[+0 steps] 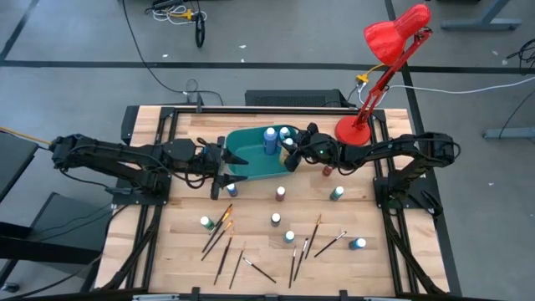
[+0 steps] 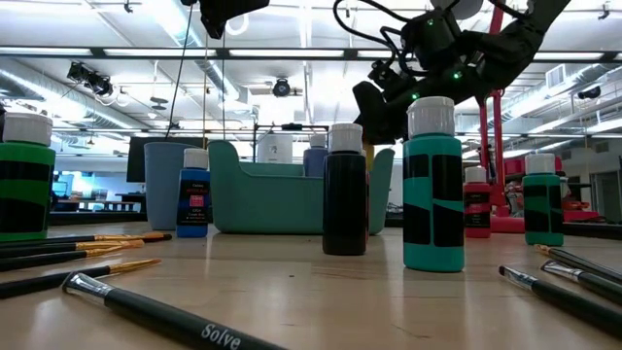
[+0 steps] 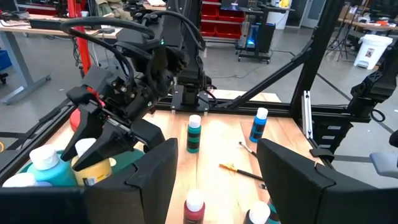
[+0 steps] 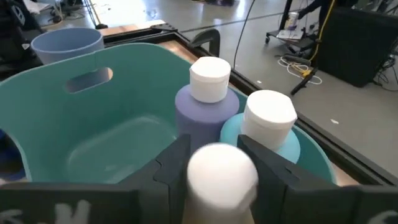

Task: Pick & Place Paint Supplies
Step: Put the large yellow paint bottle into the green bin

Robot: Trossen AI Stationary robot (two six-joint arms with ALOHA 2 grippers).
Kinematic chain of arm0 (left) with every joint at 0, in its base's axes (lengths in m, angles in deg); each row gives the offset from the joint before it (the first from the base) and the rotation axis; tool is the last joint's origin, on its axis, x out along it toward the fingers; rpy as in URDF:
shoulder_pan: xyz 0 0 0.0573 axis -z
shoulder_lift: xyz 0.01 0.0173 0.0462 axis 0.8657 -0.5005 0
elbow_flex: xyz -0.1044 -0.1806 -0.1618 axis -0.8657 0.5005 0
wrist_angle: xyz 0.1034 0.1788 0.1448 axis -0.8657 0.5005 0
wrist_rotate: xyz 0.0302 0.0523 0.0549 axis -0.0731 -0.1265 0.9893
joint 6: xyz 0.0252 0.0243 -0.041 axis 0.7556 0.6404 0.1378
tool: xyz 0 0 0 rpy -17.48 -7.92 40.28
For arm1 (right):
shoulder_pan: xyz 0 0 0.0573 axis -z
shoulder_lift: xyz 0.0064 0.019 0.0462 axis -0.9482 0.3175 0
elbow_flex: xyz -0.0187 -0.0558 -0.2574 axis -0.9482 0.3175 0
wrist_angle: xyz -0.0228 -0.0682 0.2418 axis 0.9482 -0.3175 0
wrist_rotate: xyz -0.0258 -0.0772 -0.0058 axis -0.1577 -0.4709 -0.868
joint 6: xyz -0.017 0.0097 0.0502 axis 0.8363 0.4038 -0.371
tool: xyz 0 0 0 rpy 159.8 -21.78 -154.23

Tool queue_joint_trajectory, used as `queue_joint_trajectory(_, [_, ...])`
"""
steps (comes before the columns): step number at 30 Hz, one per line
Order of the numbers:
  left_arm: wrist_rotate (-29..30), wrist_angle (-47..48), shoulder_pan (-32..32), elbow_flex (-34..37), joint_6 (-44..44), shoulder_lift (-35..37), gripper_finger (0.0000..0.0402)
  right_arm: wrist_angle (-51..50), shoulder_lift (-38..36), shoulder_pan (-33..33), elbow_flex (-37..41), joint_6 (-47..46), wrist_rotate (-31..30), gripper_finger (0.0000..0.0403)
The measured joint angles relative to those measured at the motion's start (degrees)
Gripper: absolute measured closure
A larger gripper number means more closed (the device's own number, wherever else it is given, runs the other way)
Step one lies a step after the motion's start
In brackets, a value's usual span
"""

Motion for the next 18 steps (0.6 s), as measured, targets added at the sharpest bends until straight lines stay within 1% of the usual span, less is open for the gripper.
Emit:
queue_joint_trajectory(7, [0.0,0.0,0.0,0.0,-0.02,0.0,0.017,-0.14,0.0,0.0,0.0,0.31,0.28,0.0263])
queue_joint_trajectory(13, [0.0,0.02,0.0,-0.02,-0.02,0.0,0.017,-0.16,0.0,-0.09,0.0,0.41,0.38,0.0245])
queue_joint_trajectory(18, [0.0,0.07,0.0,-0.02,-0.02,0.0,0.017,1.73,0.0,-0.13,0.0,1.74,0.37,0.0232])
